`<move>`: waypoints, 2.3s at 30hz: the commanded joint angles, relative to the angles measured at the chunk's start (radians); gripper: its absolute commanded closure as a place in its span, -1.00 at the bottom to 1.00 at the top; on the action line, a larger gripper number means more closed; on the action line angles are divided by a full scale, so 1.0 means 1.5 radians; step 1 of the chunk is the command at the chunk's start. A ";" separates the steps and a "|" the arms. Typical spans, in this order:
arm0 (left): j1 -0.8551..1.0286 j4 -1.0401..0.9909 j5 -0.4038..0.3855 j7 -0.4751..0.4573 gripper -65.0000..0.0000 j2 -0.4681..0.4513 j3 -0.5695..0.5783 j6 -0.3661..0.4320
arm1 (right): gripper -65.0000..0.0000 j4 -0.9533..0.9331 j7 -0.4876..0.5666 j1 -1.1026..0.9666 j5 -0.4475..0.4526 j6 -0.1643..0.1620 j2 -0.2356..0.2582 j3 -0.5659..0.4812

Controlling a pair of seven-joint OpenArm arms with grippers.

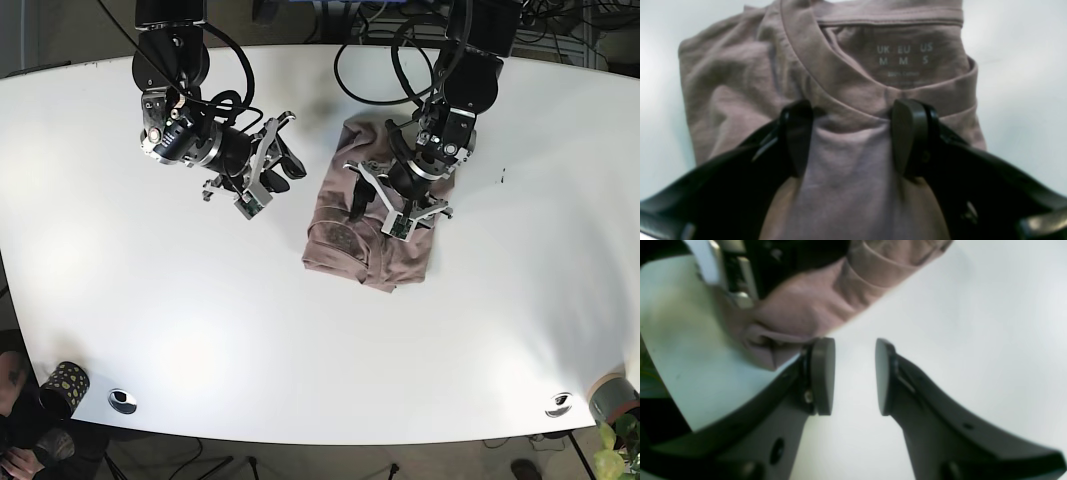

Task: Fold the T-shirt properly
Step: 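Drag the mauve bundle with the left gripper away from the right gripper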

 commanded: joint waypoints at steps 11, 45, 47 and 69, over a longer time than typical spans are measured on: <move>-0.008 -0.140 -0.007 -0.038 -0.08 -0.063 -0.054 -0.004 | 0.42 0.016 0.013 0.011 0.012 0.004 0.002 0.003; -0.012 -0.144 -0.060 0.029 -0.09 -0.357 -0.422 -0.257 | 0.42 0.082 -0.056 0.031 0.013 0.004 -0.003 0.045; -0.002 -0.104 -0.060 0.050 -0.09 -0.334 -0.451 -0.257 | 0.42 0.082 -0.056 0.032 0.013 0.004 -0.002 0.045; 0.117 -0.122 -0.055 -0.061 -0.09 -0.179 -0.572 -0.223 | 0.42 0.081 -0.056 0.031 0.012 0.004 0.003 0.045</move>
